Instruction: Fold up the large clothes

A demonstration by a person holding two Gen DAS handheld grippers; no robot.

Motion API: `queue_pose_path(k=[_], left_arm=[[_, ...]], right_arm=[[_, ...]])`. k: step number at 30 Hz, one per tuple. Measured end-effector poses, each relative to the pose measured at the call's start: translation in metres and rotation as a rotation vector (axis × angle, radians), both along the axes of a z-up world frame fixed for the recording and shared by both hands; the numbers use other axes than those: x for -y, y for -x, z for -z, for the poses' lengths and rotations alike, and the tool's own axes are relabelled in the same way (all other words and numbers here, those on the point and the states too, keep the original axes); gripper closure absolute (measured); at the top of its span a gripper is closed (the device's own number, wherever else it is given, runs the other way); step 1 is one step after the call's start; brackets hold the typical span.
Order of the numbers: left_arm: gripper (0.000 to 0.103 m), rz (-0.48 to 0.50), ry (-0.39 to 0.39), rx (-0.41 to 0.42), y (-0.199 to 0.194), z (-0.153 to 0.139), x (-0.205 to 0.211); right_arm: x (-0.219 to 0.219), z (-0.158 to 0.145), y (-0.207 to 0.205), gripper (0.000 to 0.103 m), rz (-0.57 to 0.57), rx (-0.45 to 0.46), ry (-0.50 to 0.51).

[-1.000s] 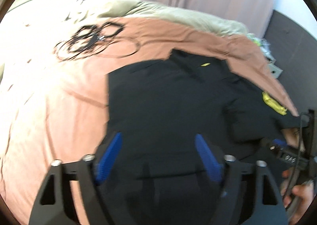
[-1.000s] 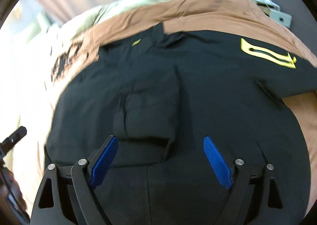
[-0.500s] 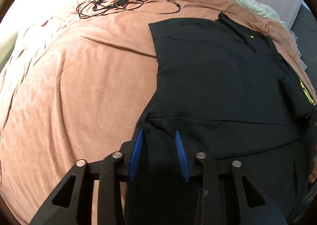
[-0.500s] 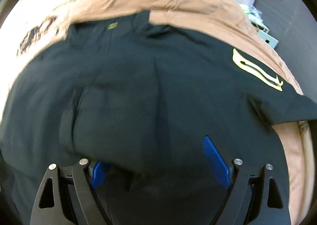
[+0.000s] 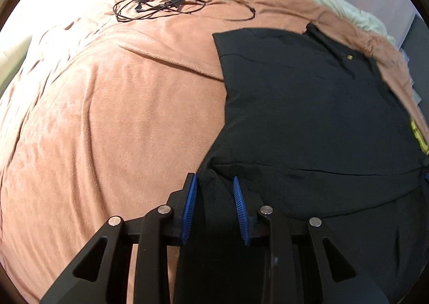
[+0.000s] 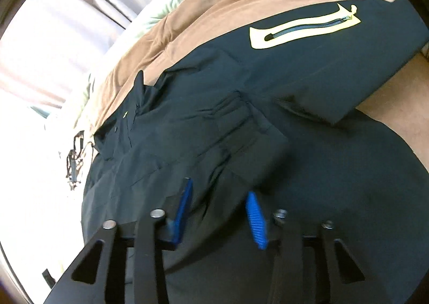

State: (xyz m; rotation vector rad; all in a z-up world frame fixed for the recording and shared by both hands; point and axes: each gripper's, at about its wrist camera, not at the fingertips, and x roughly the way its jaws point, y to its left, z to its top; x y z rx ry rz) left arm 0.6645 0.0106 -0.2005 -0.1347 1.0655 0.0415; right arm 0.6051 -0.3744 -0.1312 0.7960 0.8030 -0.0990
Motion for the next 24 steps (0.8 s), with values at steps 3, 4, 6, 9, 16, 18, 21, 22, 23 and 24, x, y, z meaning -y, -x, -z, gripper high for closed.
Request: queue_pose_path(k=[3, 4, 6, 9, 16, 18, 21, 22, 23, 24], left_arm=[[0.073, -0.001, 0.041, 0.036, 0.011, -0.012, 0.002], [0.073, -0.001, 0.053, 0.048, 0.016, -0.016, 0.003], [0.073, -0.002, 0.077, 0.070, 0.026, -0.023, 0.006], [0.073, -0.002, 0.090, 0.088, 0.037, -0.031, 0.010], [0.073, -0.016, 0.157, 0.114, 0.048, -0.048, 0.024], [0.073, -0.001, 0.181, 0.125, 0.052, -0.054, 0.033], [0.068, 0.015, 0.196, 0.119, 0.054, -0.057, 0.045], [0.054, 0.011, 0.189, 0.117, 0.053, -0.057, 0.047], [0.045, 0.007, 0.184, 0.120, 0.053, -0.057, 0.050], [0.026, 0.003, 0.183, 0.130, 0.054, -0.057, 0.052]], right_arm=[[0.005, -0.003, 0.002, 0.094, -0.024, 0.060, -0.027], [0.009, -0.003, 0.001, 0.097, -0.035, 0.087, -0.044], [0.015, -0.001, -0.001, 0.098, -0.038, 0.098, -0.048], [0.028, 0.010, -0.006, 0.098, -0.036, 0.113, -0.110], [0.036, 0.017, -0.012, 0.056, -0.020, 0.066, -0.154], [0.040, 0.008, -0.001, 0.048, -0.004, 0.098, -0.159], [0.055, -0.007, 0.018, 0.037, 0.025, 0.131, -0.152], [0.061, -0.012, 0.025, 0.037, 0.040, 0.140, -0.140], [0.066, -0.015, 0.031, 0.037, 0.055, 0.142, -0.123], [0.073, -0.017, 0.037, 0.037, 0.071, 0.139, -0.103]])
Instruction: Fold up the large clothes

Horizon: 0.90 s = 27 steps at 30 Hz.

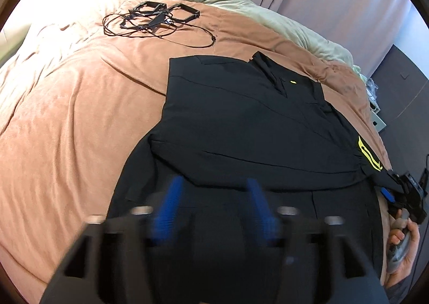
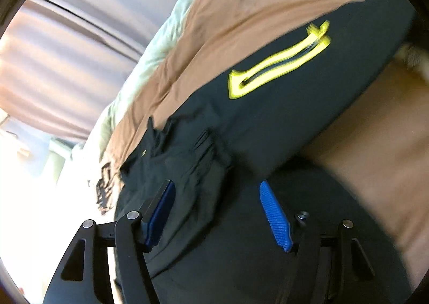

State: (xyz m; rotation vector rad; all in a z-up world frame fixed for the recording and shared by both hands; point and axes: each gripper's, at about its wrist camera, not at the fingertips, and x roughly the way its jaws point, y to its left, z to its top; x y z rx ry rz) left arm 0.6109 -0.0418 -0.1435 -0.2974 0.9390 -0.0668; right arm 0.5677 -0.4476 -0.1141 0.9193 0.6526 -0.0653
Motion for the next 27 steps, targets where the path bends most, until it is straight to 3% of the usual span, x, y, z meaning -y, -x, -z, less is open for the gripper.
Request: queue_pose_path(k=[1, 7, 12, 13, 15, 16, 17, 21, 27], left_arm=[[0.016, -0.005, 0.002, 0.013, 0.002, 0.000, 0.001], [0.016, -0.019, 0.005, 0.033, 0.005, 0.009, 0.002], [0.016, -0.001, -0.031, 0.012, 0.006, 0.015, -0.004], [0.016, -0.009, -0.029, 0.019, 0.007, 0.013, -0.007], [0.016, -0.039, -0.003, 0.032, 0.011, 0.012, -0.014], [0.016, -0.048, 0.009, 0.033, 0.012, 0.012, -0.016], [0.016, -0.055, 0.021, 0.030, 0.012, 0.013, -0.018], [0.016, -0.047, 0.022, 0.031, 0.013, 0.010, -0.017], [0.016, -0.050, 0.063, 0.039, 0.018, 0.006, -0.016]], right_arm=[[0.008, -0.001, 0.006, 0.037, 0.021, -0.009, 0.017], [0.068, 0.006, 0.033, 0.037, 0.138, -0.019, 0.004], [0.107, 0.002, 0.043, 0.037, 0.219, -0.011, 0.062], [0.111, 0.002, 0.043, 0.041, 0.236, -0.003, 0.067], [0.116, 0.001, 0.044, 0.064, 0.253, 0.030, 0.076], [0.118, 0.001, 0.043, 0.089, 0.253, 0.047, 0.078], [0.120, 0.001, 0.043, 0.098, 0.253, 0.059, 0.073], [0.113, -0.006, 0.039, 0.099, 0.233, 0.083, 0.099], [0.077, -0.040, 0.038, 0.100, 0.137, 0.190, 0.113]])
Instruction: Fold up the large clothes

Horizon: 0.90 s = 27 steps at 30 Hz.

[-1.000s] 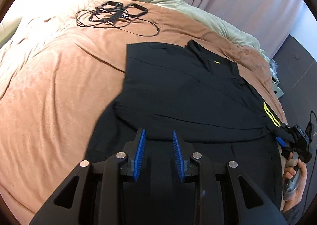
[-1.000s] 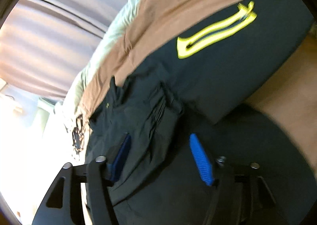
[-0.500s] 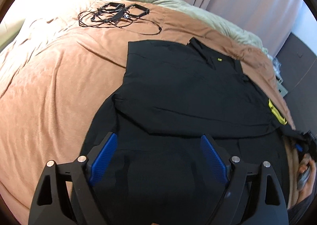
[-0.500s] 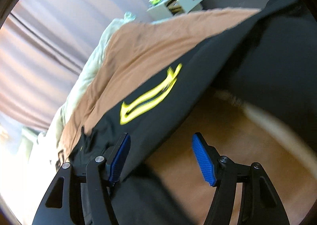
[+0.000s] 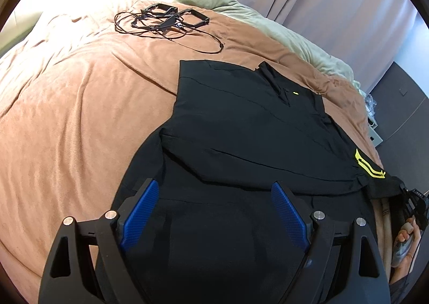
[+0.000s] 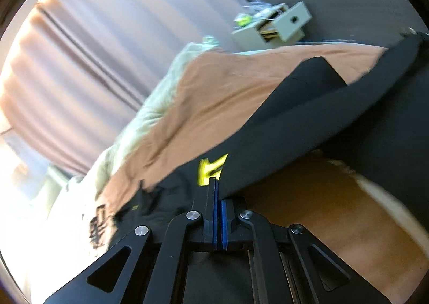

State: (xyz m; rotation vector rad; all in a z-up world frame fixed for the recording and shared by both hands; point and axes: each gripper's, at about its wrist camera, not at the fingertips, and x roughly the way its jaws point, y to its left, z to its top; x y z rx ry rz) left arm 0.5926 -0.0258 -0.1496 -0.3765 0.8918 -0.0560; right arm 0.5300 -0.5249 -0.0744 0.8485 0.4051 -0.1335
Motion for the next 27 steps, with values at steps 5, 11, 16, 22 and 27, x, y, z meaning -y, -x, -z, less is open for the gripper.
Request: queue_pose_path(k=[5, 11, 16, 22, 27], left_arm=[[0.016, 0.005, 0.018, 0.010, 0.002, -0.005, 0.004], [0.016, -0.005, 0.052, 0.020, 0.002, -0.011, 0.003], [0.016, -0.016, 0.052, 0.030, 0.003, -0.015, 0.001], [0.016, -0.018, 0.063, 0.034, 0.006, -0.018, 0.000], [0.016, -0.011, 0.069, 0.035, 0.007, -0.018, -0.001]], right_arm=[[-0.049, -0.024, -0.014, 0.100, -0.131, 0.071, 0.022], [-0.120, -0.029, -0.044, 0.100, -0.314, 0.052, 0.042], [-0.181, -0.010, -0.077, 0.100, -0.446, -0.060, 0.080], [-0.204, 0.022, -0.090, 0.078, -0.493, -0.218, 0.109], [-0.174, 0.020, -0.058, 0.037, -0.423, -0.174, 0.026]])
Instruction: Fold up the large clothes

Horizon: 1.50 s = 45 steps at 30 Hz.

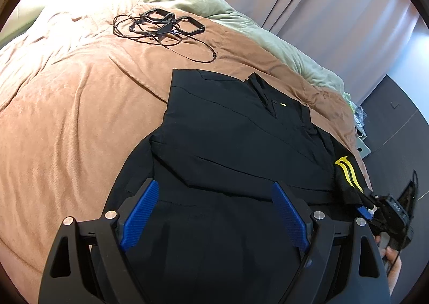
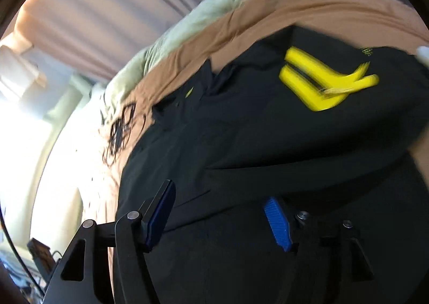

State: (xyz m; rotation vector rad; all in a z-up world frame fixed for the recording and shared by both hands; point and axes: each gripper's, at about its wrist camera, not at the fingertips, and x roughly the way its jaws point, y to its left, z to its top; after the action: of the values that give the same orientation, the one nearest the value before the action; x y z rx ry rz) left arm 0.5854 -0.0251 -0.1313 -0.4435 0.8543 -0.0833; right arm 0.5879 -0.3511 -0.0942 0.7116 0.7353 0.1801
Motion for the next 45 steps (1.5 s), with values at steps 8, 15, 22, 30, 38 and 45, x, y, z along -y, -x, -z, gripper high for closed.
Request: queue_pose_path(k=[8, 15, 22, 30, 38, 45], left_arm=[[0.016, -0.004, -0.010, -0.003, 0.002, 0.003, -0.006], [0.016, -0.020, -0.047, -0.010, 0.001, 0.007, -0.021], [0.016, -0.042, -0.048, -0.021, -0.003, 0.011, -0.030], [0.016, -0.035, -0.039, -0.006, -0.001, 0.004, -0.027], [0.016, -0.057, 0.023, 0.006, 0.004, 0.001, -0.026], [0.016, -0.054, 0.054, 0.036, 0.008, -0.007, -0.031]], right_arm=[[0.078, 0.006, 0.050, 0.037, 0.343, 0.016, -0.111], [0.138, 0.047, 0.049, 0.037, 0.465, -0.070, -0.153], [0.169, 0.090, 0.030, 0.041, 0.509, -0.107, -0.284], [0.166, 0.061, 0.029, 0.098, 0.481, 0.019, -0.196], [0.099, -0.024, 0.047, 0.098, 0.336, 0.256, -0.165], [0.016, -0.073, 0.039, 0.098, 0.154, 0.385, -0.099]])
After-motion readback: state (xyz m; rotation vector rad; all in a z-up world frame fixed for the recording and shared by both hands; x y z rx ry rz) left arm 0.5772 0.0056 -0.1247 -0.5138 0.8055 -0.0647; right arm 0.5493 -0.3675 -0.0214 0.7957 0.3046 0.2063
